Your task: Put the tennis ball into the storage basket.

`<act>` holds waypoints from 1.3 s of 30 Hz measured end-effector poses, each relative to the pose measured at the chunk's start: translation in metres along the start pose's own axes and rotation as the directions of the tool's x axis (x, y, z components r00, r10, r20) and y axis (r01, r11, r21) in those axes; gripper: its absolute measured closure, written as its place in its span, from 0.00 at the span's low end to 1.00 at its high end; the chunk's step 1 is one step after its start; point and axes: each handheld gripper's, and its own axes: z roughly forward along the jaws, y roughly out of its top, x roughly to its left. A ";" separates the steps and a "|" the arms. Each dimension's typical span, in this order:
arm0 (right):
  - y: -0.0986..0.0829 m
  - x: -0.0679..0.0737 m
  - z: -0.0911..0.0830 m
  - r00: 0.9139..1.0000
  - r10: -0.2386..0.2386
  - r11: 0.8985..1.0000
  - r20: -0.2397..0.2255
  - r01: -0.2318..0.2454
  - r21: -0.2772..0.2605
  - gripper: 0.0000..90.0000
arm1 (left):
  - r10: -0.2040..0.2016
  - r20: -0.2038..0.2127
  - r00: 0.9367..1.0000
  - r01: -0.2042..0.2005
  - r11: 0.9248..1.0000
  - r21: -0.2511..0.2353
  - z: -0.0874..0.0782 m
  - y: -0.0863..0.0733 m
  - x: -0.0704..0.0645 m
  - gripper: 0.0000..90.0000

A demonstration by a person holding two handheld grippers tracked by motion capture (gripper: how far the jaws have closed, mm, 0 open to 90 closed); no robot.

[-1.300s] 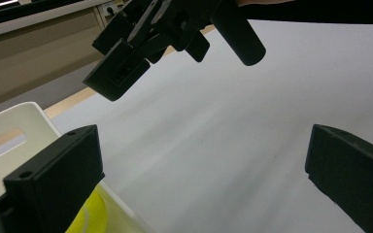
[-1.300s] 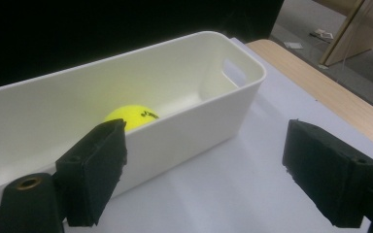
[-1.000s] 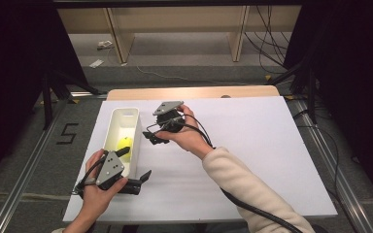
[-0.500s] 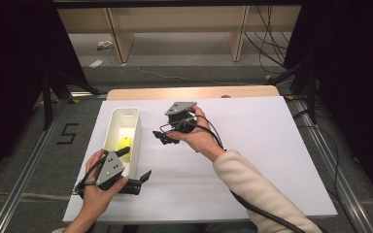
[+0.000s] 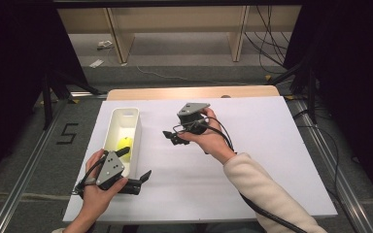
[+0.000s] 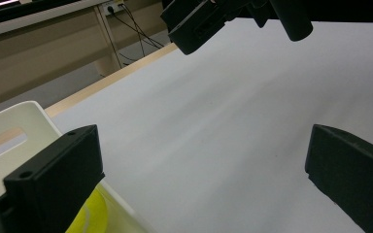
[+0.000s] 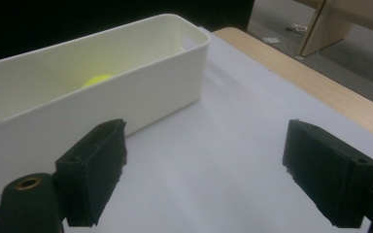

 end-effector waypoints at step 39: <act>-0.051 -0.037 -0.061 0.991 0.096 0.995 0.090 -0.095 -0.016 0.19 | 0.006 -0.009 1.000 -0.006 1.000 0.003 0.000 0.000 0.000 0.00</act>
